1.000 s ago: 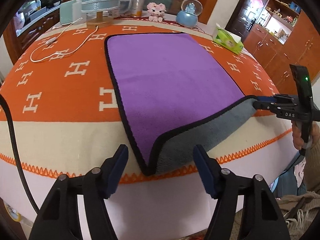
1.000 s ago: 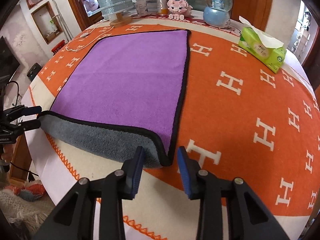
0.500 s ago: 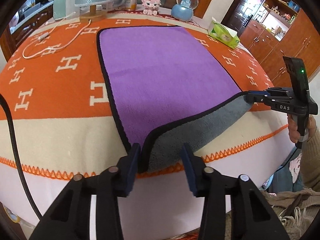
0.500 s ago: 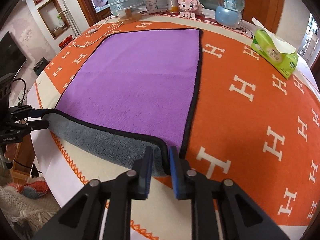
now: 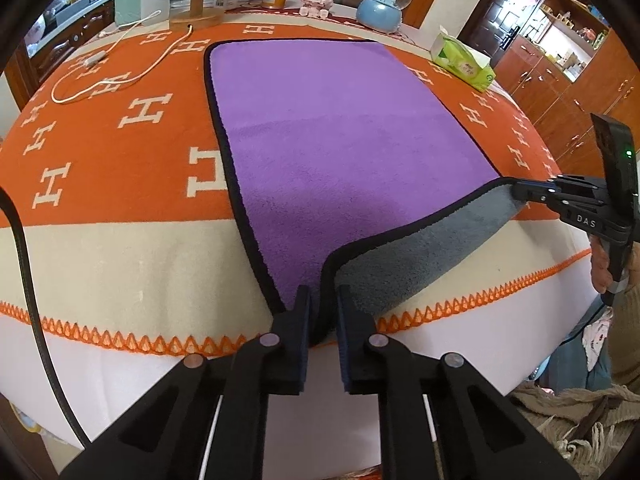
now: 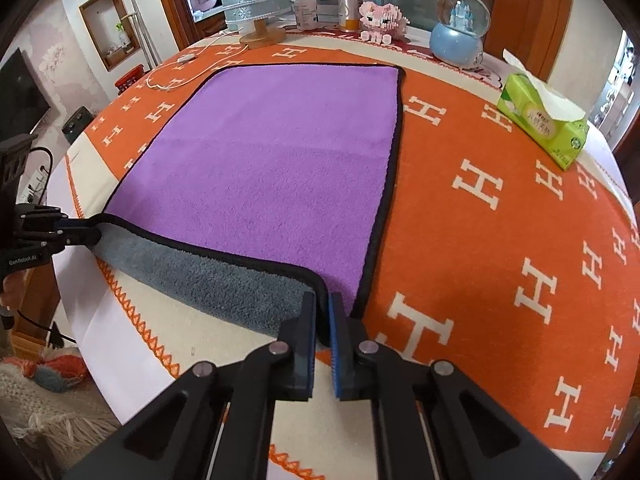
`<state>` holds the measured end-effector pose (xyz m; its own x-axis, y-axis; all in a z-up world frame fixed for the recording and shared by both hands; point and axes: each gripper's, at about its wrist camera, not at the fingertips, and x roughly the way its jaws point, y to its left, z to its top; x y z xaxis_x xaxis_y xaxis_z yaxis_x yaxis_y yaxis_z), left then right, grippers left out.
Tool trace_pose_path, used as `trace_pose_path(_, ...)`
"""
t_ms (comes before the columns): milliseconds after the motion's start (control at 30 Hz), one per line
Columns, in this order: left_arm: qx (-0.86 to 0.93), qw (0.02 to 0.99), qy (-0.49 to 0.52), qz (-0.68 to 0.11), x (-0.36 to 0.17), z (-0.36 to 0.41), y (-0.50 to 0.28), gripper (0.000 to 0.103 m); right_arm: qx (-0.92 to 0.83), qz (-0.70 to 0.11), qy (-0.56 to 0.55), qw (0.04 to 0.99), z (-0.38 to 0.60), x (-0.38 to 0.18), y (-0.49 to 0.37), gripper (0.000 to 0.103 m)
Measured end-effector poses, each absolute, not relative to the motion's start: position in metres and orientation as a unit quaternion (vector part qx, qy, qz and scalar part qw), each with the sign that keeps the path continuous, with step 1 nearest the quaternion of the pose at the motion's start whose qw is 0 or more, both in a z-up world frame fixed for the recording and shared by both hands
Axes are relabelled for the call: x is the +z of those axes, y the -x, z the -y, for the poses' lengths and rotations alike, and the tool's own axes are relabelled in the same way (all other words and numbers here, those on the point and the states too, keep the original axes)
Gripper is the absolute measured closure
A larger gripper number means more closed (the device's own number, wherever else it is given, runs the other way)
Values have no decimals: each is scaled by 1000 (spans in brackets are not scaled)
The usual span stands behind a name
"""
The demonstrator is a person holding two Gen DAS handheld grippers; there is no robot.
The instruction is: Fold towel
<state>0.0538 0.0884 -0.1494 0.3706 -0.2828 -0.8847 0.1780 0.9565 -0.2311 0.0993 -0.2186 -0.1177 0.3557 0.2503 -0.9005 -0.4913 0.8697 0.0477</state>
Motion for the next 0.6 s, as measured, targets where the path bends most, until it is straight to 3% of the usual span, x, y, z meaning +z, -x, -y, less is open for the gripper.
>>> trace_pose_path(600, -87, 859, 36, -504, -110, -97, -101, 98, 158, -465, 105, 865, 206, -85, -131, 99)
